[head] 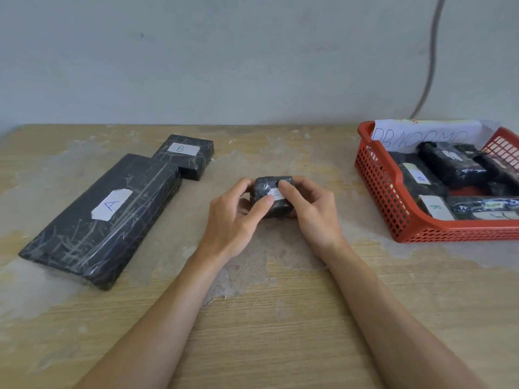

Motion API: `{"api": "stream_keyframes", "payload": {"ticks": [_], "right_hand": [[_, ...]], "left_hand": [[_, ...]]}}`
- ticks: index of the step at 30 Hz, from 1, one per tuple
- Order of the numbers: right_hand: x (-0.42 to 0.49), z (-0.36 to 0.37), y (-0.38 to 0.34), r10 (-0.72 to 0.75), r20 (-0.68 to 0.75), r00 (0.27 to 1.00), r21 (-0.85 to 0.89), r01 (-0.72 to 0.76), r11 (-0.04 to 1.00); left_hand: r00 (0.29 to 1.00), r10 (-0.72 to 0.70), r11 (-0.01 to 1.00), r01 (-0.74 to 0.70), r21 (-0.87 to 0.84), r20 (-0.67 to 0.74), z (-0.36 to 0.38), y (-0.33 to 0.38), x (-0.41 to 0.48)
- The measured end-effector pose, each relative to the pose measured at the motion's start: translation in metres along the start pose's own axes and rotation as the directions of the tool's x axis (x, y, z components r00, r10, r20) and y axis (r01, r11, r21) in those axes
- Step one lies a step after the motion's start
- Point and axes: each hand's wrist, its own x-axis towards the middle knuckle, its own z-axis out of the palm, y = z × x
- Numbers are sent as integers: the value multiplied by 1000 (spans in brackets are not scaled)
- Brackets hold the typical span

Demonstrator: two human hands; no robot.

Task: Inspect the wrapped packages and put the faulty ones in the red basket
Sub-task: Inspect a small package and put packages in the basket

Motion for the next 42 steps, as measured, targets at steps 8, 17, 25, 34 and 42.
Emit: {"api": "stream_keyframes", "payload": {"ticks": [8,17,25,34,42], "right_hand": [[-7,0,-6,-12,51,999,46,10,999],[-4,3,4,-11,47,999,-121,17,993],[-2,-2,1,-46,26,999,-30,47,998],[-4,1,-2,-54,38,998,5,54,999],[0,-3,0,-32,61,998,46,30,998]], "left_hand": [[997,68,997,-67,33,-38,-1,0,1],[981,20,999,-12,43,-194,2,-1,4],[999,-50,986,48,-157,-10,-1,-3,3],[993,-60,988,45,-146,-101,2,-8,4],[997,-71,967,67,-244,-5,-2,-4,5]]}}
